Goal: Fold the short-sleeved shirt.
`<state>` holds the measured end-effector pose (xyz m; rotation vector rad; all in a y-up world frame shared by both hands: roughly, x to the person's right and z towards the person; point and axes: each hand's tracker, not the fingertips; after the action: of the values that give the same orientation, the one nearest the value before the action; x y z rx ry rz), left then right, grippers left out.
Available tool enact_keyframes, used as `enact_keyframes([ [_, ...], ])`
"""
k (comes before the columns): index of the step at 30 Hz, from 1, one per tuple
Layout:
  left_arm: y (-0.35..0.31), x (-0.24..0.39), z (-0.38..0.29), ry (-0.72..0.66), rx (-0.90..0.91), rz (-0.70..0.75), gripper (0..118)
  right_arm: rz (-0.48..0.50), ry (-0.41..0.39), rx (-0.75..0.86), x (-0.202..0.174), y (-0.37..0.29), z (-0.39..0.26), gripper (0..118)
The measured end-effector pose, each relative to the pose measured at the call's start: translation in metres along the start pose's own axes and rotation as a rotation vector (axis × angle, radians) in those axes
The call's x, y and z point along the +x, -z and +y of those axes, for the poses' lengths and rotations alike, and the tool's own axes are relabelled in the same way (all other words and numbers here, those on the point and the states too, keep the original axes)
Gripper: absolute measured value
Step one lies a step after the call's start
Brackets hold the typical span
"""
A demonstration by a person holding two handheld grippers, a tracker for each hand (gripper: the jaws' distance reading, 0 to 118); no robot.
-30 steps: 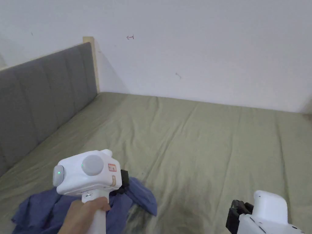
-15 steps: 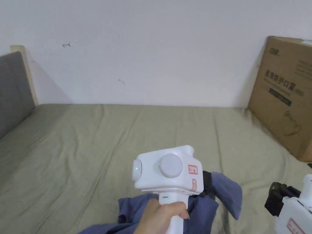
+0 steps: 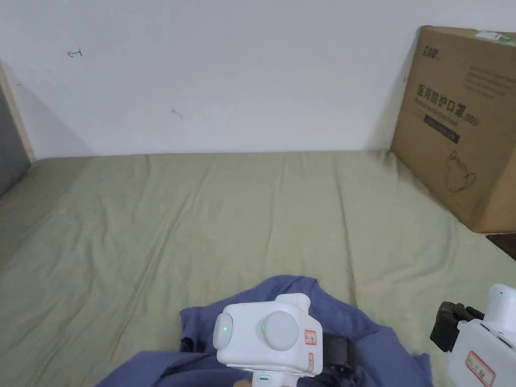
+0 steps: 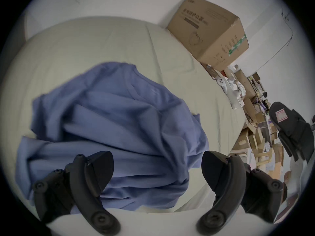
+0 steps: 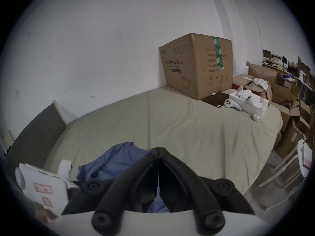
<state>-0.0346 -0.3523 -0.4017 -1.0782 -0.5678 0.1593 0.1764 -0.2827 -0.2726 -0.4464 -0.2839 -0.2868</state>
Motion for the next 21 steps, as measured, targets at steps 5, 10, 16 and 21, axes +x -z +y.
enact_keyframes([
  [5,-0.045,-0.033,-0.011,-0.023,0.1,0.14,11,0.086,-0.058,-0.018,-0.033,0.003,-0.009,0],
  [10,-0.065,-0.089,-0.051,-0.14,0.083,0.214,0,0.164,-0.119,-0.072,-0.061,0.007,-0.026,1],
  [16,-0.145,-0.191,-0.082,-0.33,0.205,0.349,5,0.208,-0.167,-0.112,-0.086,0.016,-0.037,1],
  [21,-0.187,-0.258,-0.098,-0.485,0.219,0.403,105,0.237,-0.188,-0.146,-0.104,0.025,-0.047,1],
])
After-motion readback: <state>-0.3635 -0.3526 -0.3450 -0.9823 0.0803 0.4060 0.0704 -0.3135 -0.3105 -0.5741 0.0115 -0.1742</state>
